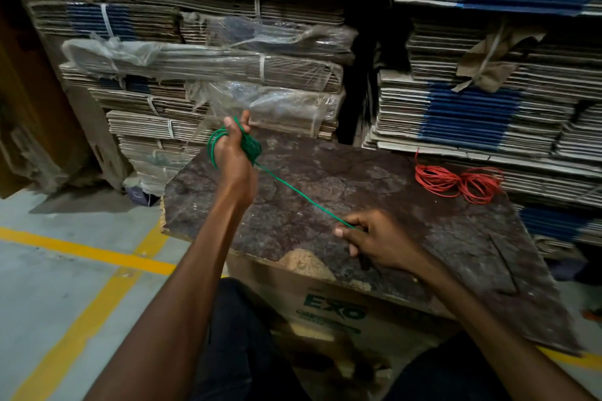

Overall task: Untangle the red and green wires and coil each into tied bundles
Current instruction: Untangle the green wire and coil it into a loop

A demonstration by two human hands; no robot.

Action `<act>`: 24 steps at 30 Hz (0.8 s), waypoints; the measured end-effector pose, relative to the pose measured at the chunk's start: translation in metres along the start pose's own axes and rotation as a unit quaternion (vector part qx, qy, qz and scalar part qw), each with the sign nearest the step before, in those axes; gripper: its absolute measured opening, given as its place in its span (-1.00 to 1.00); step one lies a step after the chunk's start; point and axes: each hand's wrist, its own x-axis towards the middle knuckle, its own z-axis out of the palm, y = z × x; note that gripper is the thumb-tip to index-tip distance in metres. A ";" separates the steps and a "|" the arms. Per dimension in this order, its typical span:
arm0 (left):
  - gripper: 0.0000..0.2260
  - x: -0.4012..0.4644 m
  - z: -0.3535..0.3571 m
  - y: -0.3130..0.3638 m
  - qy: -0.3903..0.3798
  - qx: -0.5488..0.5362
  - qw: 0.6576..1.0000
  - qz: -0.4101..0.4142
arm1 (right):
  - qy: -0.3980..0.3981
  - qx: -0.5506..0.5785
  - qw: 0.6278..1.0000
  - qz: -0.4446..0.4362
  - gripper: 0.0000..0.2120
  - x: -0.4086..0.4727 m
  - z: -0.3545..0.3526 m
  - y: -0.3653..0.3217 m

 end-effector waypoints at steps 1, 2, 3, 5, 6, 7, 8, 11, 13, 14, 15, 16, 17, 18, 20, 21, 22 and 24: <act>-0.66 0.001 -0.003 -0.004 -0.005 0.080 0.997 0.017 | 0.006 -0.028 0.999 -0.017 -0.72 -0.003 -0.004 -0.002; -0.66 -0.002 -0.006 -0.006 -0.026 0.157 0.987 0.035 | 0.011 -0.063 0.997 -0.040 -0.70 -0.006 -0.009 -0.005; -0.65 -0.005 -0.008 -0.008 -0.055 0.237 0.969 0.049 | 0.019 -0.106 0.992 -0.066 -0.69 -0.009 -0.013 -0.009; -0.61 -0.012 -0.009 -0.012 -0.126 0.395 0.907 0.070 | 0.064 -0.223 0.964 -0.126 -0.76 -0.014 -0.022 -0.016; -0.59 -0.015 -0.008 -0.014 -0.165 0.456 0.871 0.075 | 0.104 -0.285 0.939 -0.162 -0.80 -0.016 -0.027 -0.018; -0.58 -0.017 -0.008 -0.015 -0.197 0.497 0.842 0.071 | 0.145 -0.331 0.911 -0.198 -0.79 -0.018 -0.033 -0.020; -0.59 -0.019 -0.007 -0.014 -0.223 0.526 0.818 0.071 | 0.173 -0.358 0.888 -0.230 -0.74 -0.018 -0.039 -0.022; -0.60 -0.025 -0.007 -0.015 -0.275 0.572 0.770 0.072 | 0.205 -0.391 0.849 -0.290 -0.67 -0.015 -0.059 -0.023; -0.59 -0.035 -0.005 -0.013 -0.314 0.586 0.745 0.063 | 0.233 -0.411 0.827 -0.306 -0.68 -0.012 -0.075 -0.023; -0.58 -0.040 -0.005 -0.014 -0.335 0.590 0.733 0.056 | 0.250 -0.419 0.815 -0.314 -0.69 -0.010 -0.081 -0.024; -0.56 -0.043 -0.006 -0.016 -0.352 0.590 0.725 0.043 | 0.265 -0.423 0.806 -0.318 -0.73 -0.008 -0.086 -0.025; -0.53 -0.047 -0.007 -0.018 -0.366 0.586 0.722 0.022 | 0.279 -0.427 0.799 -0.319 -0.77 -0.006 -0.090 -0.026; -0.50 -0.049 -0.009 -0.021 -0.380 0.573 0.727 -0.001 | 0.289 -0.434 0.792 -0.318 -0.80 -0.002 -0.093 -0.028; -0.48 -0.053 -0.012 -0.023 -0.392 0.549 0.738 -0.019 | 0.296 -0.445 0.785 -0.312 -0.81 0.001 -0.095 -0.029; -0.52 -0.062 -0.014 -0.023 -0.408 0.492 0.767 -0.056 | 0.295 -0.476 0.776 -0.290 -0.80 0.010 -0.098 -0.027; -0.55 -0.067 -0.014 -0.022 -0.412 0.462 0.782 -0.072 | 0.289 -0.492 0.773 -0.276 -0.77 0.014 -0.100 -0.025; -0.56 -0.069 -0.015 -0.022 -0.412 0.436 0.796 -0.081 | 0.279 -0.506 0.774 -0.259 -0.72 0.019 -0.101 -0.023; -0.56 -0.074 -0.015 -0.019 -0.406 0.399 0.818 -0.088 | 0.255 -0.524 0.783 -0.216 -0.64 0.027 -0.101 -0.016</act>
